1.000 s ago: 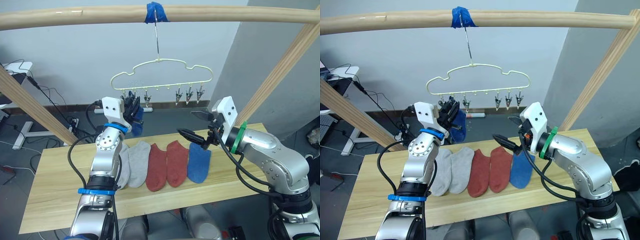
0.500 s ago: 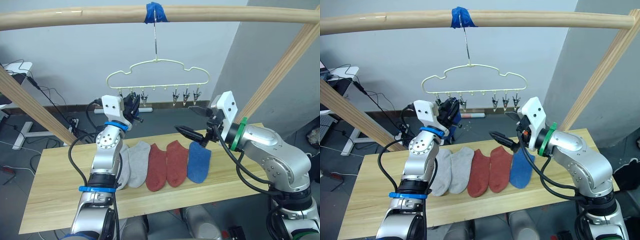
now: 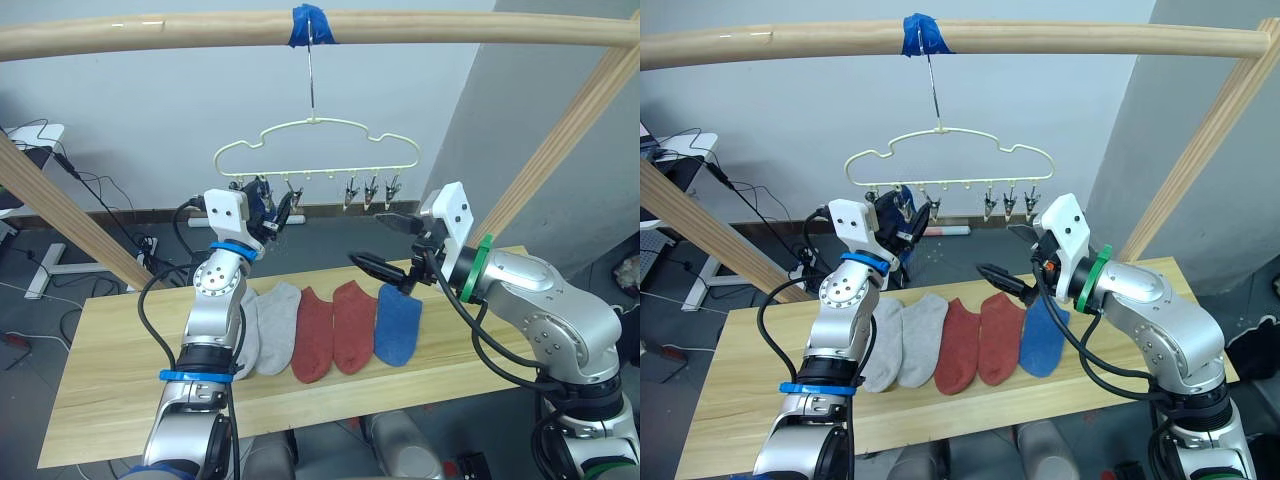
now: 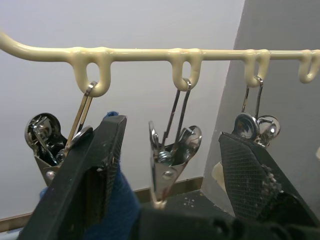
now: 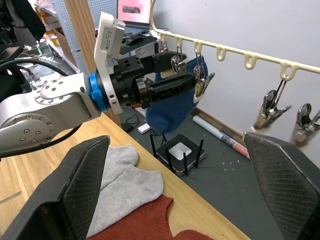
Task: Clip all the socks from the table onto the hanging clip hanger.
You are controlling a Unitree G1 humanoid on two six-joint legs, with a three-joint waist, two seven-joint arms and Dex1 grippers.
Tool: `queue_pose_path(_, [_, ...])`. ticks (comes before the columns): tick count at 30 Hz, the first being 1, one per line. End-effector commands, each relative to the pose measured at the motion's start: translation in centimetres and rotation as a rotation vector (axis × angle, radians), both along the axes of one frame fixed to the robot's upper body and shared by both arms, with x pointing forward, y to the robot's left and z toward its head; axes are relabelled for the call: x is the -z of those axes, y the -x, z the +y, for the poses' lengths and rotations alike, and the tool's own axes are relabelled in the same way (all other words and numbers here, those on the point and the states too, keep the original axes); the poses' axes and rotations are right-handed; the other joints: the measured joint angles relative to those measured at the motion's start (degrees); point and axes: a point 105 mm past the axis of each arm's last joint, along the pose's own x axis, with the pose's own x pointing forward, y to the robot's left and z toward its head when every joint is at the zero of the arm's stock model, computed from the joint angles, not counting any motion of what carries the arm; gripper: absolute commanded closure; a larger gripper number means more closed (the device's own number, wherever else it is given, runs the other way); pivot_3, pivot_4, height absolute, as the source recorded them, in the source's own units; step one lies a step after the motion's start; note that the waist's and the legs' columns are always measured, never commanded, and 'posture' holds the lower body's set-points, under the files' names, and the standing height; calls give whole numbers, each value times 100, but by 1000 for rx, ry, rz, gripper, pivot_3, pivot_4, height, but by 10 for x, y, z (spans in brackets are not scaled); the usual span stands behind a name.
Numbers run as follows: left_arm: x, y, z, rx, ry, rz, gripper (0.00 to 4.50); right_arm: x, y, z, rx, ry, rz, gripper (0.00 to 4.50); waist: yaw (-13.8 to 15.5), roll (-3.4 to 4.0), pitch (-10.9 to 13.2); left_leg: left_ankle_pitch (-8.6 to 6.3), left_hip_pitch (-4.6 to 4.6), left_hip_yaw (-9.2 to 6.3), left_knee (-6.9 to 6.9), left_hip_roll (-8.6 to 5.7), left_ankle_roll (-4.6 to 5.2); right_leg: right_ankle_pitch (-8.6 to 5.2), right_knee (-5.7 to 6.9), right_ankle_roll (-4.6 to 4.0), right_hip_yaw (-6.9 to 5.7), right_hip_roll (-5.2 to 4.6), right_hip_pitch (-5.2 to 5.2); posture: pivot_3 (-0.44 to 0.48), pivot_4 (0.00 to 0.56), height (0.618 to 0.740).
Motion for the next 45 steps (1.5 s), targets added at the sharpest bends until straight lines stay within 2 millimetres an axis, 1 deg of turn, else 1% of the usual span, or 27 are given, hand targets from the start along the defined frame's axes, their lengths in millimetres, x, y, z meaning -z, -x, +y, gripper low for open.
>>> queue_pose_path(1, [-17, 1, -1, 5, 12, -65, 1188, -14, 6, 2, -14, -12, -62, 0, 0, 0, 0, 0, 0, 0, 0, 0, 0, 0, 0, 0, 0, 0, 0, -232, 183, 740])
queue_pose_path(3, [-17, 1, -1, 8, 13, -67, 1188, -14, 6, 2, -15, -12, -61, 0, 0, 0, 0, 0, 0, 0, 0, 0, 0, 0, 0, 0, 0, 0, 0, -233, 181, 740])
queue_pose_path(6, [-19, 1, -2, 15, 21, -78, 1707, -14, 6, 2, -14, -11, -60, 0, 0, 0, 0, 0, 0, 0, 0, 0, 0, 0, 0, 0, 0, 0, 0, -232, 181, 740])
queue_pose_path(12, [-23, 3, -4, 25, 44, -91, 3499, -12, 5, 1, -11, -8, -53, 0, 0, 0, 0, 0, 0, 0, 0, 0, 0, 0, 0, 0, 0, 0, 0, -231, 180, 740])
queue_pose_path(14, [-24, 3, -5, 29, 46, -94, 4004, -10, 5, 0, -10, -7, -46, 0, 0, 0, 0, 0, 0, 0, 0, 0, 0, 0, 0, 0, 0, 0, 0, -230, 181, 740])
queue_pose_path(16, [-24, 4, -6, 31, 44, -94, 4260, -8, 6, 0, -8, -5, -40, 0, 0, 0, 0, 0, 0, 0, 0, 0, 0, 0, 0, 0, 0, 0, 0, -229, 180, 740])
queue_pose_path(19, [-23, 5, -5, 31, 37, -92, 4304, 2, 4, -4, 11, 4, -10, 0, 2, 0, 0, 0, 0, 0, 0, 0, 0, 0, 0, 0, 0, 0, 0, -226, 184, 740])
queue_pose_path(21, [-23, 5, -6, 44, 22, -86, 4304, 15, 1, -9, 39, 29, 22, 0, 3, -1, 0, 0, 0, 0, 0, 0, 0, 0, 0, 0, 0, 0, 0, -224, 185, 740])
queue_pose_path(23, [-21, 6, -7, 59, -8, -69, 4304, 33, -3, -17, 81, 83, 61, 0, 3, -1, -1, 0, -1, 0, 0, 0, 0, 0, -1, 0, 0, 0, 0, -224, 185, 740])
queue_pose_path(24, [-18, 6, -7, 76, -29, -45, 4304, 49, -6, -23, 111, 133, 85, 0, 3, -1, -1, 0, 0, 1, 0, 0, 0, 0, -1, 0, 1, 0, 0, -221, 191, 740])
queue_pose_path(25, [-17, 6, -7, 88, -42, -28, 4304, 59, -8, -27, 130, 169, 99, 0, 3, -1, -1, 0, 0, 1, 0, 0, 0, 0, -1, 0, 0, 0, 1, -220, 197, 740])
queue_pose_path(27, [-12, 8, 1, 159, -50, 81, 4304, 110, -18, -39, 154, 321, 164, 0, -11, -2, -1, 0, 2, 2, 0, 0, 0, 0, 0, 0, 1, 0, 0, -221, 201, 740])
queue_pose_path(29, [-9, 11, 5, 231, -30, 179, 4304, 144, -26, -43, 150, 399, 203, 0, -46, -2, -2, 0, 8, 6, 0, 3, 0, 0, 2, 0, 2, 3, 1, -216, 205, 740])
queue_pose_path(33, [-11, 18, 6, 333, 53, 313, 4304, 177, -41, -47, 149, 464, 248, 0, -133, 4, 3, 1, 14, 10, 0, 3, 1, 0, 11, -1, 7, 3, 0, -196, 213, 740])
queue_pose_path(35, [-13, 23, 6, 373, 87, 359, 4304, 189, -47, -50, 156, 489, 267, 0, -154, 6, 4, 1, 14, 12, 2, 2, 1, 1, 12, 1, 9, 2, 1, -182, 216, 740])
queue_pose_path(38, [-12, 29, 7, 407, 124, 429, 4304, 201, -58, -54, 186, 505, 281, 0, -149, 7, 4, 1, 16, 8, 0, 3, 1, 1, 13, 0, 7, 4, 1, -174, 218, 740])
queue_pose_path(41, [-11, 32, 7, 420, 155, 474, 4304, 206, -61, -55, 182, 512, 291, 0, -132, 8, 5, 0, 15, 3, -3, 6, 1, -1, 11, 0, 4, 6, 1, -161, 222, 740])
queue_pose_path(43, [-10, 38, 6, 452, 188, 522, 4304, 207, -67, -57, 216, 505, 283, 0, -128, 8, 5, 0, 13, 3, -3, 6, 0, -1, 7, 0, 4, 5, 3, -161, 222, 740])
queue_pose_path(45, [-10, 49, 3, 507, 194, 578, 4304, 219, -65, -57, 208, 522, 319, 0, -130, 7, 5, 0, 15, 6, 0, 4, 0, 0, 7, 0, 7, 4, 4, -137, 229, 740])
